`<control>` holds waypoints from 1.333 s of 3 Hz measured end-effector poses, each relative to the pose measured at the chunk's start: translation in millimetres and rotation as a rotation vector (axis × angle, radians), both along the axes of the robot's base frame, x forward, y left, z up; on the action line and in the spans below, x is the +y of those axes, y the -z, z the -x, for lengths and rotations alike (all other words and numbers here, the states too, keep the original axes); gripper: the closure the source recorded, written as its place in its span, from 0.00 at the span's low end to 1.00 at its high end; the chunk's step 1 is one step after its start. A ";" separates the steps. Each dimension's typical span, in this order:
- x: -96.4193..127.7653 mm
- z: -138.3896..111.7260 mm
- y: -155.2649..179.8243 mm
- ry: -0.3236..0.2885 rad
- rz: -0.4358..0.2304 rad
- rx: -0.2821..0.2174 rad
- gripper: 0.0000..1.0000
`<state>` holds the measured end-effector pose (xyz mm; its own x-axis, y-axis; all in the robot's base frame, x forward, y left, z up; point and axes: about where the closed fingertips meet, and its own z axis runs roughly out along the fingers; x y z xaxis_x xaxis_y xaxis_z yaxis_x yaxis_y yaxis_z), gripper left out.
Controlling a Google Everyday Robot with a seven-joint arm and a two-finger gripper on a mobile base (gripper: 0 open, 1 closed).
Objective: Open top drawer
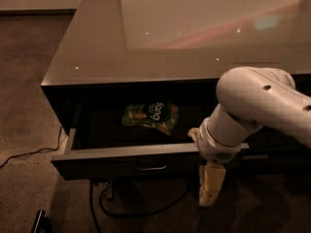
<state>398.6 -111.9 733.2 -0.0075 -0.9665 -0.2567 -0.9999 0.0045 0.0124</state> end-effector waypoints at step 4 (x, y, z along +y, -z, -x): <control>64.3 -88.7 34.4 -0.207 -0.177 0.052 0.00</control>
Offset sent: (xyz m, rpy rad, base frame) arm 0.1004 0.0847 -0.0097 0.2404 -0.0047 0.2800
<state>487.4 -47.6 698.8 0.1678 -0.8890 -0.4261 -0.9773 -0.2066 0.0461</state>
